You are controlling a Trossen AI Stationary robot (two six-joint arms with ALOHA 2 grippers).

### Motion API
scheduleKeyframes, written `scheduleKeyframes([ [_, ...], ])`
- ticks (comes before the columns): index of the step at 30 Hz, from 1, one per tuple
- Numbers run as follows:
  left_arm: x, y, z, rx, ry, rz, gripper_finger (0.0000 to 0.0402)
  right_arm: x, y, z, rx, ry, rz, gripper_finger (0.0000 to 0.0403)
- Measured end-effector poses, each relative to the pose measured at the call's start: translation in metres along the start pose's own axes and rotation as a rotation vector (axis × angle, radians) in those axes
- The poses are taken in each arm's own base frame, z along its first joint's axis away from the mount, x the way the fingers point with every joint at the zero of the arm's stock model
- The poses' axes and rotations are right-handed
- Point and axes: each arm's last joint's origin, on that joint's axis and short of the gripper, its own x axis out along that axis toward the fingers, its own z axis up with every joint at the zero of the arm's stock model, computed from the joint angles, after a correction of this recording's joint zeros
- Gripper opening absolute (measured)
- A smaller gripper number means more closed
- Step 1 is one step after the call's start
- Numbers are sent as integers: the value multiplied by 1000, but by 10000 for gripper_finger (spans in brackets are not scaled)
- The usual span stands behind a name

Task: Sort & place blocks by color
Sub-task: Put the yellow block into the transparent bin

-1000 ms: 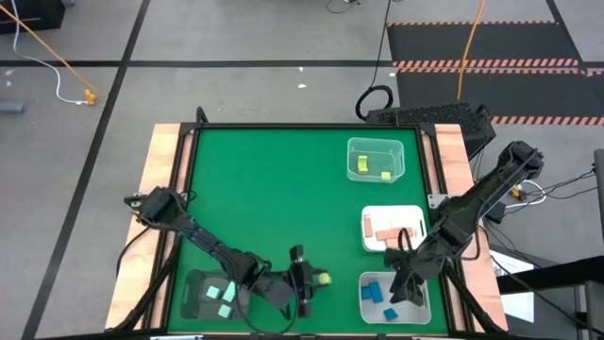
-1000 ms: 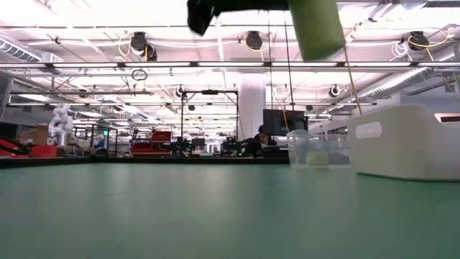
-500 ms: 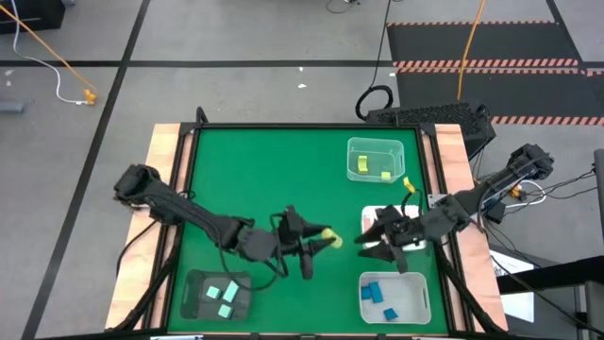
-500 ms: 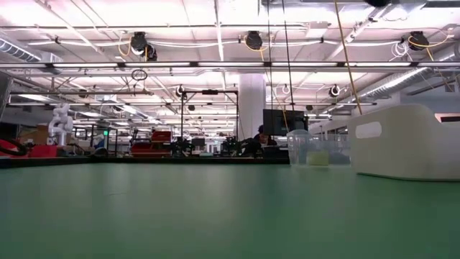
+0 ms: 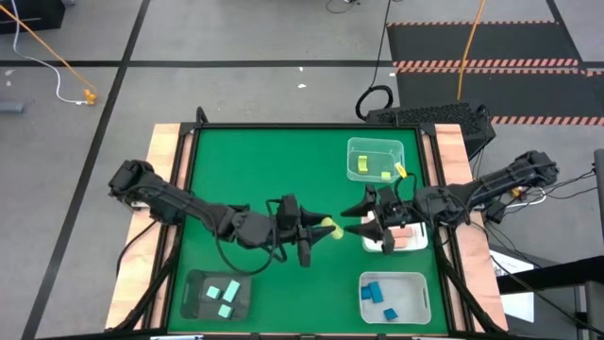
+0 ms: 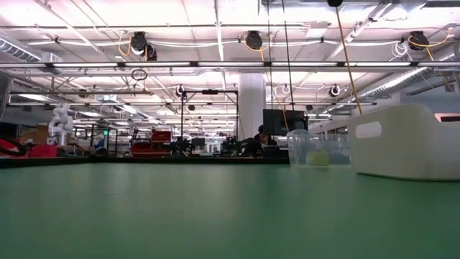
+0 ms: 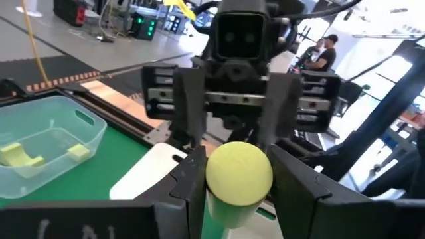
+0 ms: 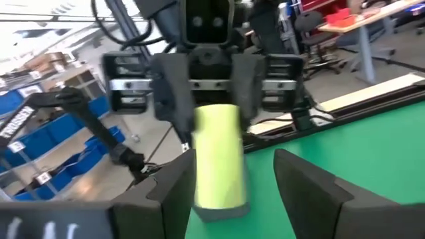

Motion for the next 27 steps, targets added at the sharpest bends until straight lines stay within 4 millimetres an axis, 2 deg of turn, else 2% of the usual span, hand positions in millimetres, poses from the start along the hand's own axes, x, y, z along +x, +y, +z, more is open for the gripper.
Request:
scheduleKeyframes([
  [7,10,16,8,-2,-19,44,128,1,-1,-1,6,19,30,246],
  [11,14,23,12,-30,-4,16,128,5,-5,-3,22,26,10,263],
  [20,18,29,16,-53,-3,2,128,25,-20,-13,74,47,-53,265],
  [27,18,31,11,-64,40,24,128,29,-20,-11,78,2,-35,244],
])
